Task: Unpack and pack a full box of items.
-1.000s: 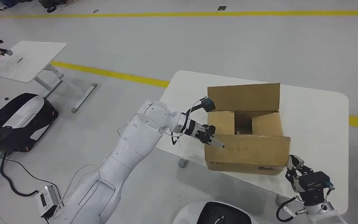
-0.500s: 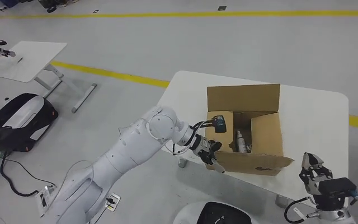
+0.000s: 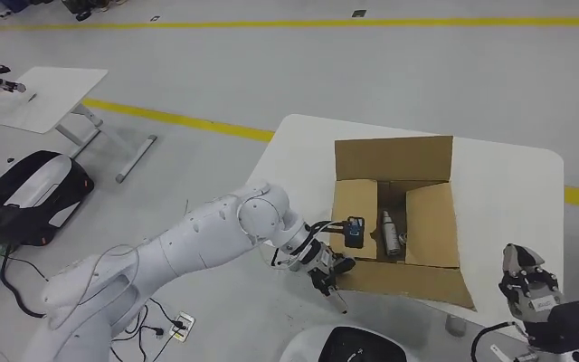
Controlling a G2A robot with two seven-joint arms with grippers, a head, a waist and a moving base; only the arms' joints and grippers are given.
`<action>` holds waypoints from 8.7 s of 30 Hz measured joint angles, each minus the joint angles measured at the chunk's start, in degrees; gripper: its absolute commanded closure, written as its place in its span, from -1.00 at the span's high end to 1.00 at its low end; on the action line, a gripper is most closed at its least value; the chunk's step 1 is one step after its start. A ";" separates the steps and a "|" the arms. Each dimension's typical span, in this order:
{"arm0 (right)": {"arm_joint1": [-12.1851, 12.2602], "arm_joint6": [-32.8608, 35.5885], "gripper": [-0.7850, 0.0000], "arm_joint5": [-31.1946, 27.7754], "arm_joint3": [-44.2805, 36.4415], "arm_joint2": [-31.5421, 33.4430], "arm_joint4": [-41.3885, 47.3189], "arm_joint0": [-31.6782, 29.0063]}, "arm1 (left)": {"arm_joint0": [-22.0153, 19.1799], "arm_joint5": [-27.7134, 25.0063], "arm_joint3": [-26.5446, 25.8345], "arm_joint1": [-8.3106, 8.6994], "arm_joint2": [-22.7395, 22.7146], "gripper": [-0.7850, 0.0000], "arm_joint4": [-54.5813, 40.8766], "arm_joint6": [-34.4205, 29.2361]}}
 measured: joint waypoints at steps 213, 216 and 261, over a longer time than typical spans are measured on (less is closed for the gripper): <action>0.87 -4.94 -1.00 4.16 10.56 -3.35 -5.10 5.15 | 9.92 44.22 0.00 -13.60 -22.25 1.00 42.84 10.35; 0.91 -5.16 -1.00 2.82 9.71 -3.05 -3.98 5.03 | 10.15 44.08 0.49 -13.66 -22.74 1.00 42.76 9.87; 1.00 2.61 -1.00 1.20 13.05 -6.61 -6.49 8.22 | 6.41 50.75 15.16 -18.73 -15.61 1.00 72.92 2.25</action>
